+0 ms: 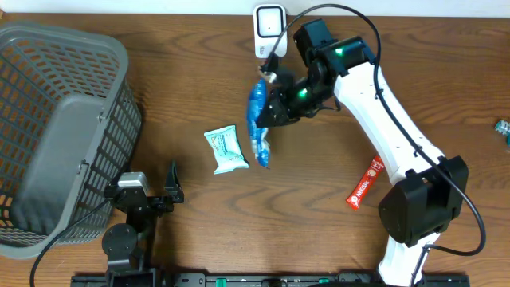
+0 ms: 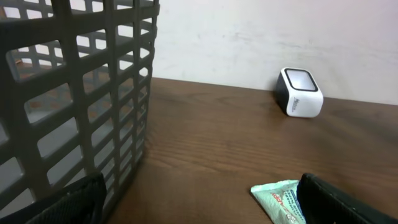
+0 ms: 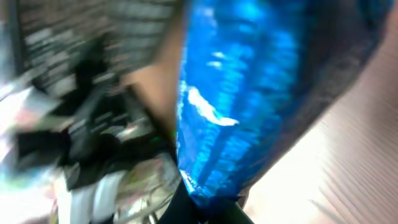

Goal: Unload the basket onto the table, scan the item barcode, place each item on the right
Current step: 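Lift the Oreo pack with the right gripper toward the white scanner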

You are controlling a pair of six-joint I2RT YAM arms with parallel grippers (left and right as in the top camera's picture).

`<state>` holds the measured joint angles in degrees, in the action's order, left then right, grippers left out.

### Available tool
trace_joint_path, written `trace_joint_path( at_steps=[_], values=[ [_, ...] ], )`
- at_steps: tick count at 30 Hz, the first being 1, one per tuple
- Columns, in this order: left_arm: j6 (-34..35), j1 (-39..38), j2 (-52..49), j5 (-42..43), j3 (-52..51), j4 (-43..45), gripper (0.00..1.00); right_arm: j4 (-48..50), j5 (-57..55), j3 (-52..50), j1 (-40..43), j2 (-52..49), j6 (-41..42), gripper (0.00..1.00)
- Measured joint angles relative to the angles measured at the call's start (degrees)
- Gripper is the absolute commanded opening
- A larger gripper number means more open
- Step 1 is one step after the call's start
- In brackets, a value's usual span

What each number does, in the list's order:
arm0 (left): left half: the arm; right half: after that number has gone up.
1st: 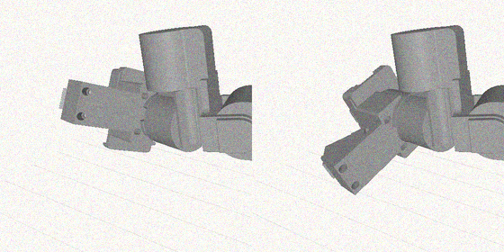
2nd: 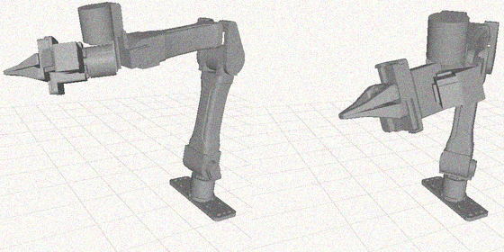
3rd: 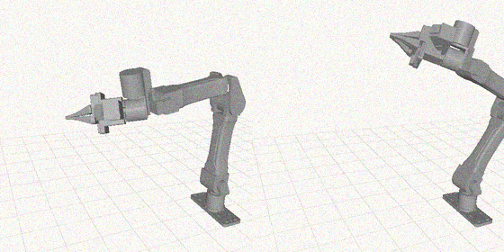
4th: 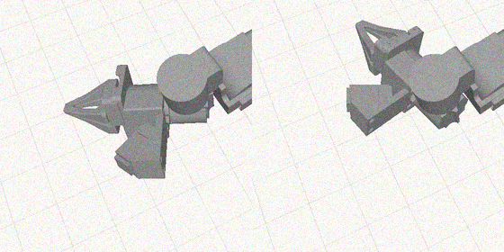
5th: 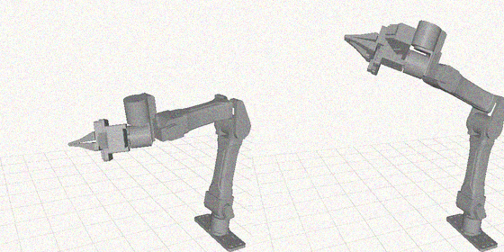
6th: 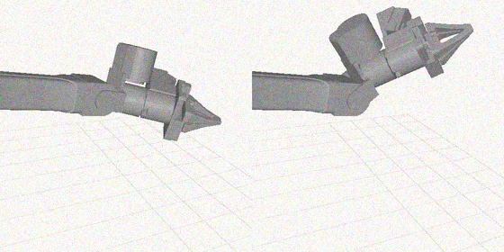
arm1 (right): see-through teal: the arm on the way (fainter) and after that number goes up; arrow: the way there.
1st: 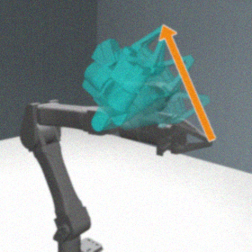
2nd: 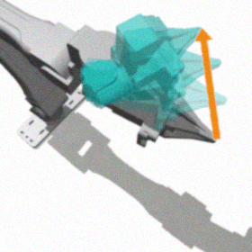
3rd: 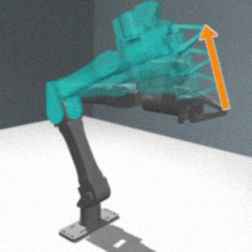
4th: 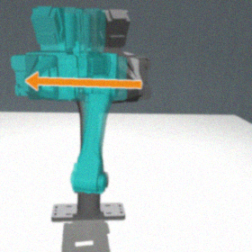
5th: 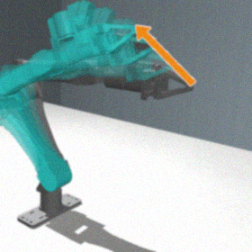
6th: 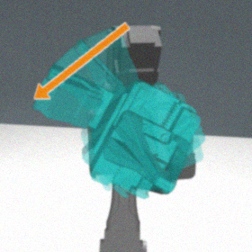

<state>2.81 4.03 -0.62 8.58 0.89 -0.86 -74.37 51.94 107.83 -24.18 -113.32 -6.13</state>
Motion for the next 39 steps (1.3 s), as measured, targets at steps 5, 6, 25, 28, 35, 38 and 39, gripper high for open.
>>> trace_joint_path(
  at_steps=[5, 6, 25, 28, 35, 38, 39],
  values=[
    [0.00, 0.00, 0.00, 0.00, 0.00, -0.02, 0.98, -1.70, 15.50, -0.02, -0.11, 0.00, -14.62, 0.01],
    [0.00, 0.00, 0.00, 0.00, 0.00, -0.02, 0.98, -1.77, 18.05, -0.02, -0.11, 0.00, -16.92, 0.01],
    [0.00, 0.00, 0.00, 0.02, 0.00, 0.00, 0.98, -3.06, 31.47, -0.33, -0.11, 0.00, -25.38, 0.01],
    [0.02, 0.00, 0.00, 0.00, 0.00, 0.00, 0.98, -1.44, 23.89, -0.37, -0.11, 0.00, -22.03, 0.01],
    [0.02, 0.00, 0.00, 0.00, 0.00, 0.00, 0.98, 9.44, -10.95, -0.66, -0.17, 0.00, -1.16, 0.01],
    [0.02, 0.00, 0.00, 0.00, 0.00, 0.00, 0.98, 14.12, -25.35, -0.70, -0.15, 0.00, 6.01, 0.01],
    [0.02, 0.00, 0.00, 0.02, 0.00, 0.00, 0.98, 15.17, -27.71, -0.70, -0.11, 0.00, 7.13, 0.01]
  ],
)
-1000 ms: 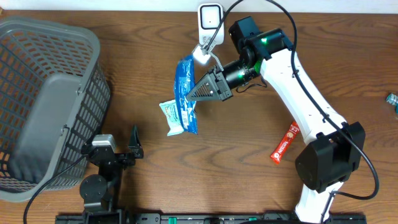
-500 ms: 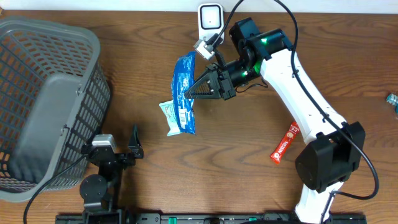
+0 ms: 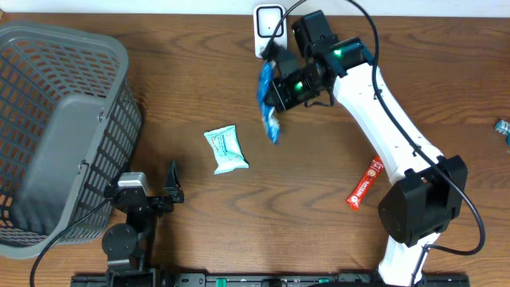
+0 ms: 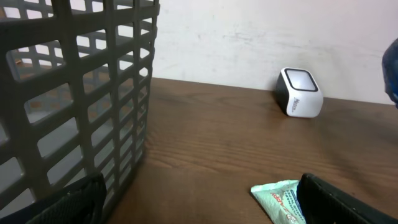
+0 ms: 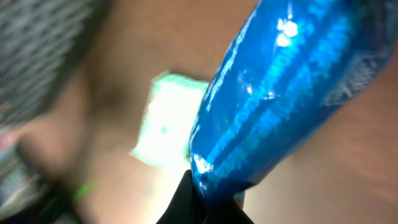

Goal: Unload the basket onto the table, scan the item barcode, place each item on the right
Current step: 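Lift the Oreo pack with the right gripper toward the white scanner, then hold the Oreo pack in front of the scanner window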

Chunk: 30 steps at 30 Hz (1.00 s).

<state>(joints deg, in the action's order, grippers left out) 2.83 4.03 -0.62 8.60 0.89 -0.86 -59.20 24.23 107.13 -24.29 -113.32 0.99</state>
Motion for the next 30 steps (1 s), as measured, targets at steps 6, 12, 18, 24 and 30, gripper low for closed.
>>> trace_joint_path(
  at_steps=[6, 12, 18, 24, 30],
  values=[
    [0.00, 0.00, -0.02, -0.02, 0.00, -0.02, 0.98, 10.38, -15.23, -0.02, 0.00, -0.02, 5.01, 0.01],
    [0.00, 0.00, -0.02, -0.02, 0.02, 0.00, 0.98, 24.50, -25.20, 0.00, 0.00, -2.21, 6.71, 0.01],
    [0.00, 0.00, -0.02, -0.02, 0.02, -0.02, 0.98, 40.96, -31.98, 0.02, 0.00, -8.90, 5.60, 0.01],
    [0.00, 0.00, -0.02, -0.02, 0.04, -0.04, 0.98, 49.40, -40.33, 1.05, 0.04, -15.28, 1.53, 0.01],
    [0.00, 0.00, -0.02, -0.02, 0.04, -0.04, 0.98, 54.25, -43.56, 6.58, 0.11, -19.65, -1.73, 0.01]
  ],
)
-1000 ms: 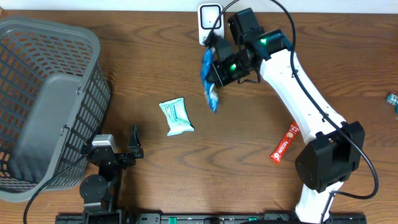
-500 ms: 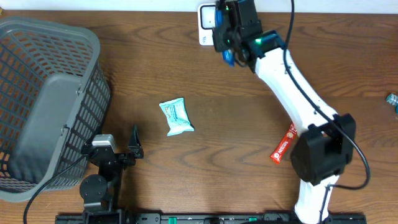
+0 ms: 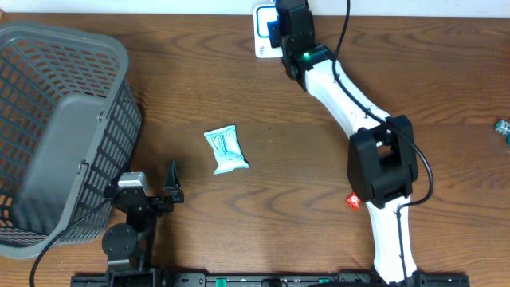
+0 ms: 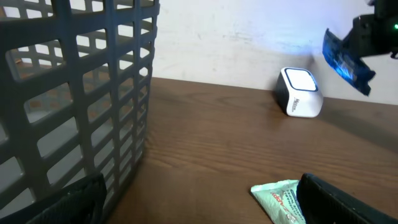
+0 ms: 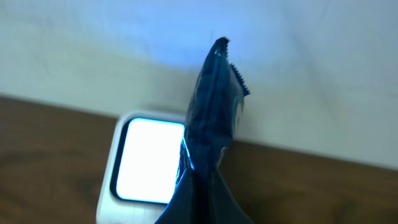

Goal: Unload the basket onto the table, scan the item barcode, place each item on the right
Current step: 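Hold the Oreo pack in front of the scanner window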

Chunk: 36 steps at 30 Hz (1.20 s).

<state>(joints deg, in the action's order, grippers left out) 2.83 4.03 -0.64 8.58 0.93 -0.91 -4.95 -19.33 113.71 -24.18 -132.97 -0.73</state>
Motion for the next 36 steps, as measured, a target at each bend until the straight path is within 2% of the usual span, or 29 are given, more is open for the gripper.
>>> trace_joint_path(
  at_steps=[8, 15, 19, 24, 27, 29, 32, 34, 36],
  values=[
    [0.00, 0.00, 0.00, 0.02, 0.02, -0.04, 0.98, 5.90, -4.11, 7.98, -0.02, -5.49, -3.34, 0.01],
    [0.00, 0.00, 0.00, 0.00, 0.02, -0.09, 0.98, 12.50, -10.34, 9.64, -1.31, -11.74, -9.99, 0.01],
    [0.00, 0.00, 0.00, 0.00, 0.02, -0.09, 0.98, 10.14, -14.43, 9.64, -2.36, -13.68, -11.23, 0.01],
    [0.02, 0.00, 0.00, 0.00, 0.07, -0.13, 0.98, -1.79, -18.08, 12.15, -2.80, -13.73, -9.18, 0.02],
    [0.13, 0.00, 0.00, 0.00, 0.07, -0.13, 0.98, -12.15, -18.86, 15.06, -2.80, -13.62, -4.72, 0.34],
    [0.13, 0.00, 0.00, 0.00, 0.07, -0.15, 0.98, -19.54, -19.23, 16.59, -2.80, -13.42, -1.25, 0.50],
    [0.15, 0.00, 0.00, 0.00, 0.07, -0.15, 0.98, -30.25, -17.68, 18.03, -2.80, -12.66, 6.01, 0.86],
    [0.15, 0.00, 0.00, 0.00, 0.07, -0.15, 0.98, -36.33, -15.08, 18.29, -2.78, -12.15, 10.86, 0.96],
    [0.13, 0.00, 0.00, 0.00, 0.07, -0.15, 0.98, -40.30, -11.80, 18.40, -2.51, -11.93, 16.13, 0.99]
  ],
)
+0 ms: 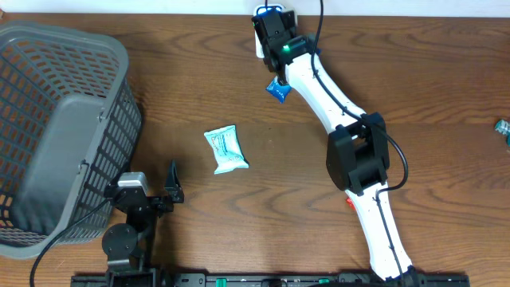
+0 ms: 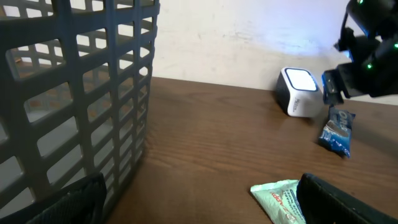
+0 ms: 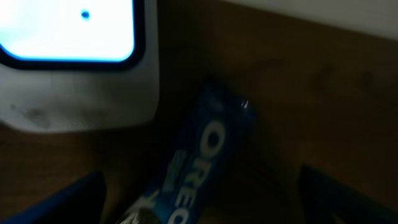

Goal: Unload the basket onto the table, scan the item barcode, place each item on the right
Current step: 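Hold the Oreo pack in front of the scanner window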

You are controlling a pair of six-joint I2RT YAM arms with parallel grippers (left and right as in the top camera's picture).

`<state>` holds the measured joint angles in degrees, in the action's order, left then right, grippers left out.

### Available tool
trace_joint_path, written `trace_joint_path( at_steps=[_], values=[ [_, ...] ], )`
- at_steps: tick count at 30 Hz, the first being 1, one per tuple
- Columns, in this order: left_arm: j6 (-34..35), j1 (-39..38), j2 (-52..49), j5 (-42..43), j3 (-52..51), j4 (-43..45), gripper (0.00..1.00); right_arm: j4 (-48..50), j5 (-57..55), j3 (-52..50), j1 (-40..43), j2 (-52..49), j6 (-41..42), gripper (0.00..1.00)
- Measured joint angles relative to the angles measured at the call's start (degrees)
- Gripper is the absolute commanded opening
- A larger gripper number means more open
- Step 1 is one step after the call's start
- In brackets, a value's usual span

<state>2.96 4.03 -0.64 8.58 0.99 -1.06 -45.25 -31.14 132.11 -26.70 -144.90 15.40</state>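
Observation:
The blue Oreo packet (image 1: 277, 89) lies on the table just in front of the white scanner (image 1: 260, 36); in the left wrist view the packet (image 2: 337, 129) sits right of the scanner (image 2: 300, 99). My right gripper (image 3: 202, 202) is open above the packet (image 3: 205, 155), its dark fingers (image 3: 74, 199) wide on either side and nothing held. The scanner's lit window (image 3: 68, 28) fills the top left of that view. My left gripper (image 2: 199, 208) rests open low at the table's front left, far from both.
A grey mesh basket (image 1: 64, 127) stands at the left. A green-white packet (image 1: 225, 149) lies mid-table, seen close ahead of the left gripper as well (image 2: 280, 199). A red packet (image 1: 349, 201) peeks out under the right arm. A teal item (image 1: 502, 126) sits at the right edge.
The right gripper was shut on the blue packet, holding it upright before the scanner. Now it is open and the packet lies on the table beside the scanner. The left arm is unchanged.
The right gripper held the blue packet above mid-table near the green packet. Then it held it higher and closer to the scanner, then upright in front of the scanner's lit window. Now the packet lies released on the table below the scanner.

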Motion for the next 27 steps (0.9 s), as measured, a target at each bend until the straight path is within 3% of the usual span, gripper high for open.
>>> trace_joint_path(
  at_steps=[6, 10, 23, 27],
  values=[
    [0.00, 0.00, 0.00, 0.00, 0.00, 0.00, 0.98, -3.91, 6.51, 0.00, 1.62, 0.00, 14.16, 0.99],
    [0.02, 0.00, 0.00, 0.00, 0.00, 0.02, 0.98, -4.39, 9.90, -0.09, 4.15, 0.00, 22.69, 0.93],
    [0.02, 0.00, 0.00, 0.00, 0.00, 0.00, 0.98, -4.46, 21.16, -0.17, 6.40, -0.55, 29.22, 0.90],
    [0.02, 0.00, 0.00, 0.00, 0.00, 0.00, 0.98, -5.22, 22.40, -0.17, 6.36, -2.62, 29.40, 0.85]
  ],
)
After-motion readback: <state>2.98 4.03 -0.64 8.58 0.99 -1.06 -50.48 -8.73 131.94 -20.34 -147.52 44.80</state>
